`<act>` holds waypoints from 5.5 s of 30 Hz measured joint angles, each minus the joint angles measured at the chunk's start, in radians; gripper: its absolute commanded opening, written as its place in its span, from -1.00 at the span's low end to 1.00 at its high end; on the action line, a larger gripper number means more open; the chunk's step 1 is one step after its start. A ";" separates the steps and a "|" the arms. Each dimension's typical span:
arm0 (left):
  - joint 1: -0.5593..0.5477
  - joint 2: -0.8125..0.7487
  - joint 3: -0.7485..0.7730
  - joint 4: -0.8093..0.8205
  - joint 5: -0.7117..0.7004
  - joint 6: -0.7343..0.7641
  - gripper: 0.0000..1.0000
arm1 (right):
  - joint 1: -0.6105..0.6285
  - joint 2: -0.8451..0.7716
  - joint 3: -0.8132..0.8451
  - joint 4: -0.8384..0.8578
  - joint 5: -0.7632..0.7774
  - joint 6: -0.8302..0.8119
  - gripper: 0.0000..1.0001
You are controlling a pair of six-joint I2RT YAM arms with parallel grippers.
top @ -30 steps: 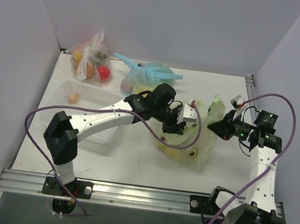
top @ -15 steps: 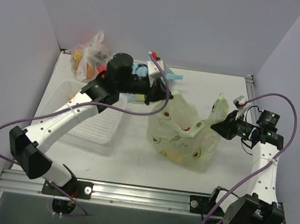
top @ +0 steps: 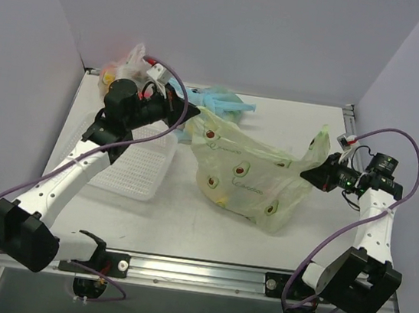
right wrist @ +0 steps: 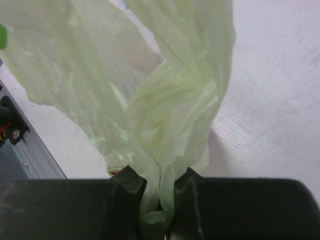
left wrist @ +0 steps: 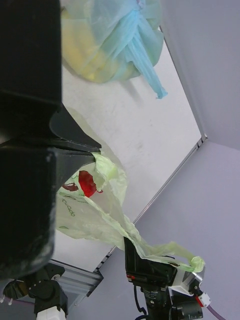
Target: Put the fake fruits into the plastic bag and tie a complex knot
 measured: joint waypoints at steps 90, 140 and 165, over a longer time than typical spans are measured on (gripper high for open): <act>-0.577 0.463 0.320 -0.487 -0.119 0.893 -1.00 | 0.365 -0.085 -0.187 0.581 0.373 1.090 -1.00; -0.220 -0.058 0.244 -0.386 0.162 0.510 0.95 | 0.556 -0.139 -0.222 0.529 0.515 0.898 -1.00; -0.264 0.102 -0.155 -0.204 0.334 0.834 -0.22 | 0.646 -0.050 -0.137 0.402 0.363 0.635 -1.00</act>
